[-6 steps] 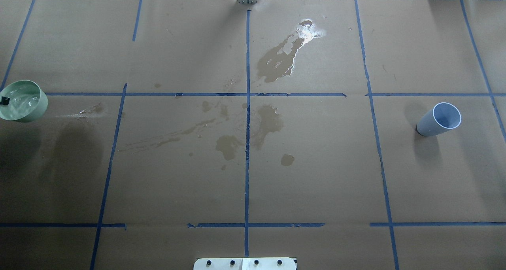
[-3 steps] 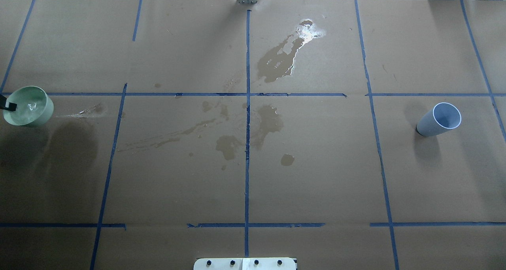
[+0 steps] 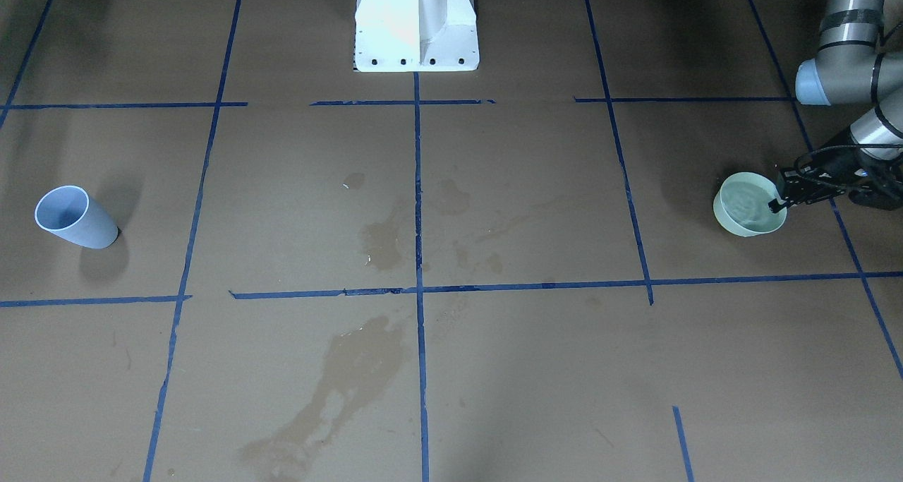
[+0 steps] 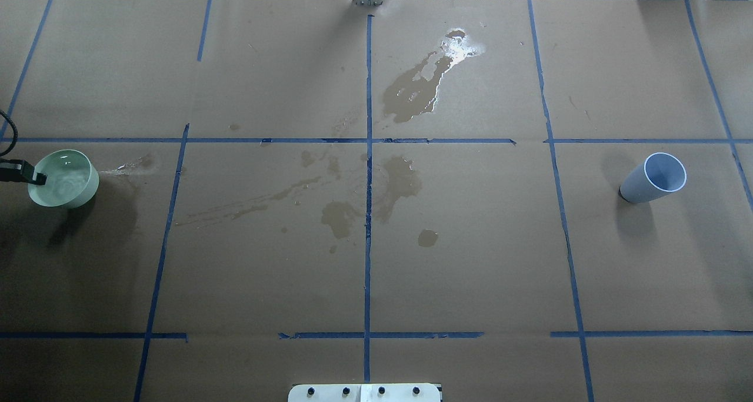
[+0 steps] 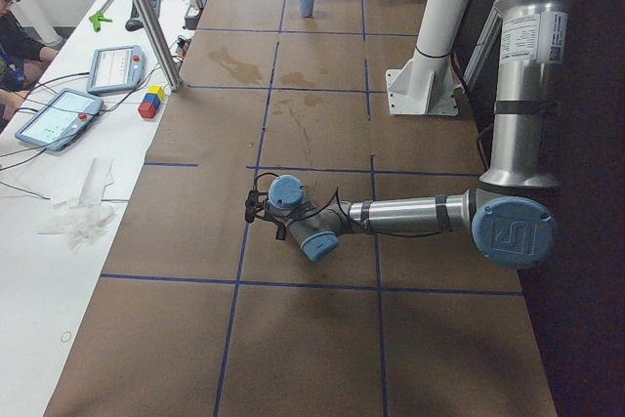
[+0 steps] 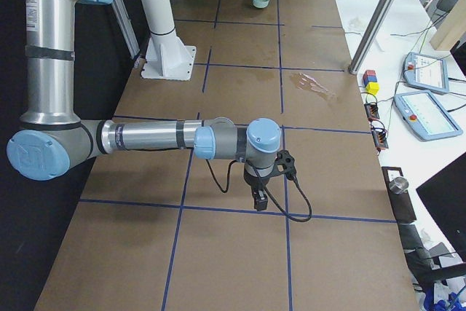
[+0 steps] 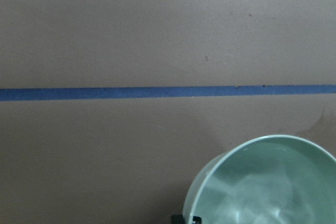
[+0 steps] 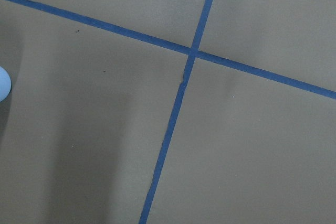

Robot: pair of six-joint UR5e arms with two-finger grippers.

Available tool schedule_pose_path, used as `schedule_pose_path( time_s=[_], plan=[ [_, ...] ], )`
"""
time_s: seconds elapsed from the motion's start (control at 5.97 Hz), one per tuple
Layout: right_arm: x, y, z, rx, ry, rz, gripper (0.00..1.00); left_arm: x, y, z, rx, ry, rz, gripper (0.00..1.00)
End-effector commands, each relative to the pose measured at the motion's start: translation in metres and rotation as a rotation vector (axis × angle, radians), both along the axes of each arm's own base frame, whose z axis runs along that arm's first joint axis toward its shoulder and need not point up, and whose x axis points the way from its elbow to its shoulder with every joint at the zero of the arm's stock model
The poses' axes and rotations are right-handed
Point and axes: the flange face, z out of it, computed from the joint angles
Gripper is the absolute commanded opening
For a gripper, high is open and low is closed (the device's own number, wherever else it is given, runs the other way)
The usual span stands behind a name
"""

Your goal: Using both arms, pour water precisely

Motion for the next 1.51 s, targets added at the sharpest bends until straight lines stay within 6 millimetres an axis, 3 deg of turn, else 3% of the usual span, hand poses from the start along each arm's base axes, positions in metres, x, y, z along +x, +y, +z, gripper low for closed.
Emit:
schedule_pose_path(
  time_s=[0.0, 0.17, 0.5, 0.84, 1.17, 1.34],
  plan=[
    [0.0, 0.0, 0.0, 0.0, 0.001, 0.0, 1.0, 0.01, 0.003, 0.001, -0.003, -0.001, 0.017, 0.09],
    [0.0, 0.001, 0.001, -0.002, 0.001, 0.0, 1.0, 0.019, 0.007, 0.002, -0.004, -0.003, 0.036, 0.29],
    [0.001, 0.001, -0.001, 0.001, -0.001, 0.001, 1.0, 0.021, 0.003, 0.001, 0.021, -0.021, 0.023, 1.0],
    [0.001, 0.001, -0.001, 0.002, -0.001, 0.003, 1.0, 0.023, 0.001, -0.008, 0.053, -0.009, 0.047, 1.0],
    [0.001, 0.0, -0.004, 0.005, -0.001, 0.004, 1.0, -0.027, -0.016, 0.001, 0.108, -0.076, 0.09, 1.0],
    [0.0, -0.001, -0.004, 0.004, -0.001, 0.003, 1.0, -0.06, -0.03, -0.012, 0.139, -0.159, 0.141, 1.0]
  ],
)
